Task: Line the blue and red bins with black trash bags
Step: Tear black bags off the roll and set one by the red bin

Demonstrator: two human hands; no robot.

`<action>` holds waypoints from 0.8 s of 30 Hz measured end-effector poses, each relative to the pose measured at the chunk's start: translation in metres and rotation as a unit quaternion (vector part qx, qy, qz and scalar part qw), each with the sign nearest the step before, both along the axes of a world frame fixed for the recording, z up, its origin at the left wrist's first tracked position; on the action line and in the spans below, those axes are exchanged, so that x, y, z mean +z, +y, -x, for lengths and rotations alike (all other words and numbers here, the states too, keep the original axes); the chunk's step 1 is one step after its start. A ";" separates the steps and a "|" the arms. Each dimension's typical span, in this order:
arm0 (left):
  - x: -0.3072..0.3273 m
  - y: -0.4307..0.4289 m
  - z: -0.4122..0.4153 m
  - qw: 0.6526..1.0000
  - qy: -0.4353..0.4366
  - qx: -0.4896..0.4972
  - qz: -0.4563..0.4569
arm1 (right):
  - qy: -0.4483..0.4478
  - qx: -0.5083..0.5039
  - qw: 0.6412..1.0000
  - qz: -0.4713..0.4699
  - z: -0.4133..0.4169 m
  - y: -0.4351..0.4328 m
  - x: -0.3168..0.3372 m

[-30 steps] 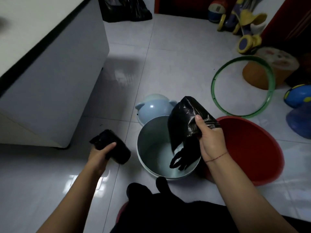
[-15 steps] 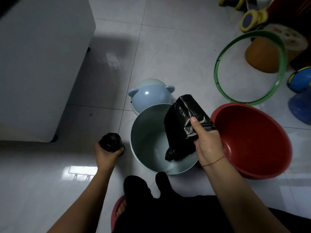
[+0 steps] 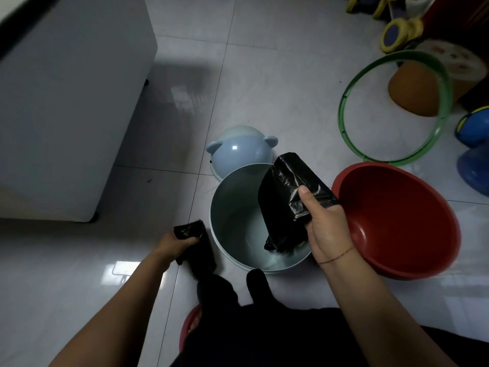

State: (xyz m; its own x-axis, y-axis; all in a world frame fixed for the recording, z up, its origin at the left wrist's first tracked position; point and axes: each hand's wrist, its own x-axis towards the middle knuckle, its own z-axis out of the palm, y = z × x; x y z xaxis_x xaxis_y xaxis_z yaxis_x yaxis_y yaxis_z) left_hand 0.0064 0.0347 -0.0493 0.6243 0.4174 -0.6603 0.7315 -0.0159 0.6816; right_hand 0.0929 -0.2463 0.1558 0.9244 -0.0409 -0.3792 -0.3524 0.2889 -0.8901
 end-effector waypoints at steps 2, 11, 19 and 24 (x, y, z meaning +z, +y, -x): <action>-0.014 0.000 0.003 0.999 0.023 0.026 0.019 | -0.003 0.010 1.000 0.006 0.001 0.000 -0.001; 0.002 -0.010 0.006 0.996 0.013 0.086 0.000 | -0.007 0.023 1.000 0.017 0.001 0.004 0.002; 0.135 -0.021 -0.029 0.968 -0.206 0.053 -0.135 | -0.057 0.104 0.993 0.012 0.001 -0.006 0.038; 0.219 -0.038 -0.045 0.965 -0.220 -0.111 -0.086 | -0.127 0.149 0.979 0.048 -0.003 -0.025 0.081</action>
State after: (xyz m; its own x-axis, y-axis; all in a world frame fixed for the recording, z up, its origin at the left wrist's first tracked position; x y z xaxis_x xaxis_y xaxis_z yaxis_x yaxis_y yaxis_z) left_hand 0.0518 -0.0035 0.1700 0.9157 0.3204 -0.2424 0.3362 -0.2808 0.8990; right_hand 0.0957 -0.2711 0.2368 0.9647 0.2208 -0.1432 -0.1721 0.1177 -0.9780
